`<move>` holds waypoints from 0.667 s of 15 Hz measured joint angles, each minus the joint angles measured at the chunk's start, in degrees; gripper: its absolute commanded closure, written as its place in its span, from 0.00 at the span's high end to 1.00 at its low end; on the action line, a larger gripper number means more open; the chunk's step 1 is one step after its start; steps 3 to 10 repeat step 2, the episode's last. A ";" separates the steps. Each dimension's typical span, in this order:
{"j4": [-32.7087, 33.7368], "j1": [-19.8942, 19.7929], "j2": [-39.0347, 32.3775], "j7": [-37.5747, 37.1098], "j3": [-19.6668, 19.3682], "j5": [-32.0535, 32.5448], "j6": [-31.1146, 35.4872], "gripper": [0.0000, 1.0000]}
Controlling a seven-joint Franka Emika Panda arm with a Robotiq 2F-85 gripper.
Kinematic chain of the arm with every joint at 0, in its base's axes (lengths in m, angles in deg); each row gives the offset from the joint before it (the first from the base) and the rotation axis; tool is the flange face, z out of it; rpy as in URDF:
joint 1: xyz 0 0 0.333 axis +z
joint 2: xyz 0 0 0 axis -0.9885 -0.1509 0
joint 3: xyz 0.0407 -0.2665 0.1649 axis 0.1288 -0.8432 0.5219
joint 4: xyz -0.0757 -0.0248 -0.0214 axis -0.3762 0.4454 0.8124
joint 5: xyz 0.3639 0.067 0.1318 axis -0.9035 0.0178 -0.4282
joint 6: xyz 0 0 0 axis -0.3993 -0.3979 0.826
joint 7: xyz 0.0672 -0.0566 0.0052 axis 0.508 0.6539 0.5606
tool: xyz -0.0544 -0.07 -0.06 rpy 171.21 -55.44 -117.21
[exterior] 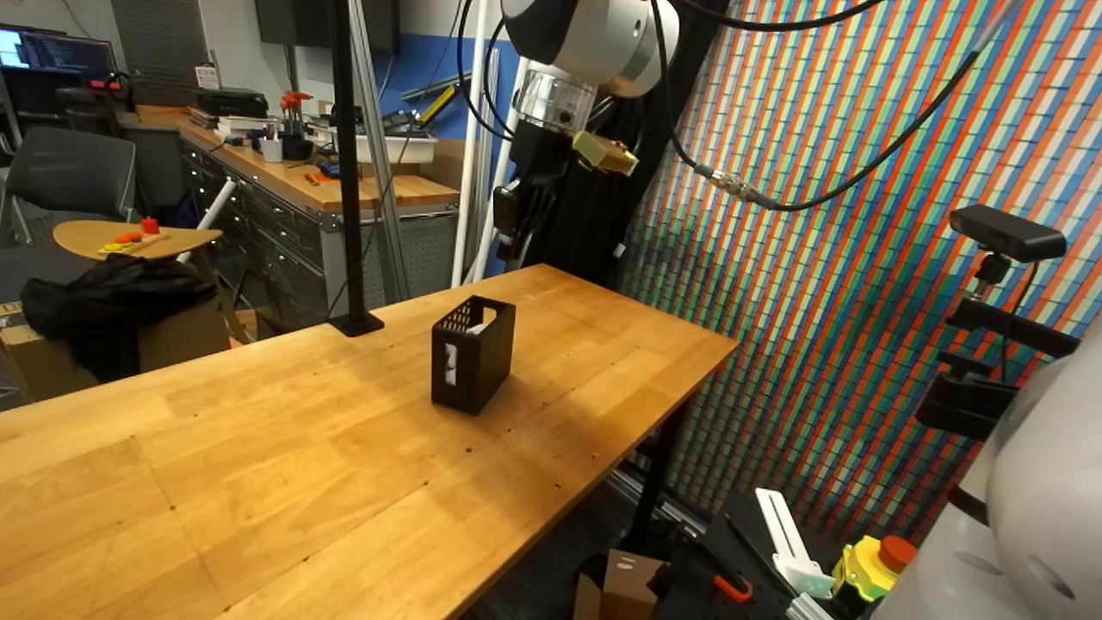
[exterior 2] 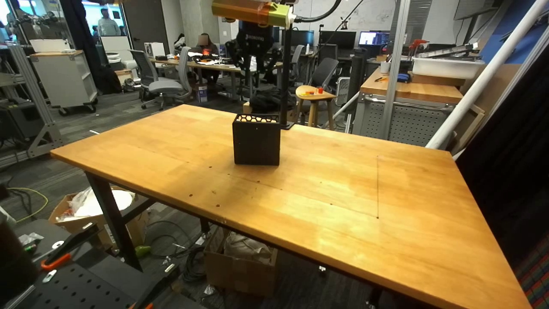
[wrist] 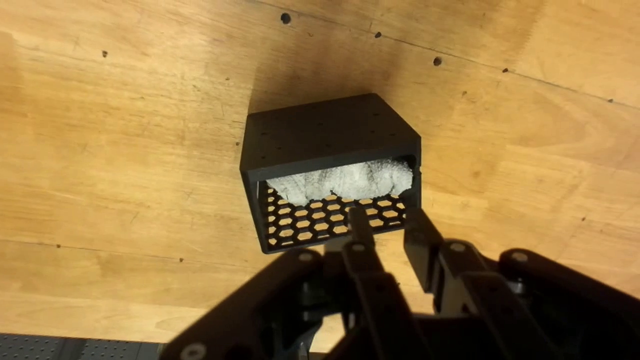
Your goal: Pick up the cloth and put it in the box
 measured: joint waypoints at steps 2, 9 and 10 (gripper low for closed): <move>0.00 0.04 -0.11 0.00 0.00 0.00 0.01 0.26; 0.00 0.04 -0.11 0.00 0.00 0.00 0.01 0.26; 0.00 0.04 -0.11 0.00 0.00 0.00 0.01 0.26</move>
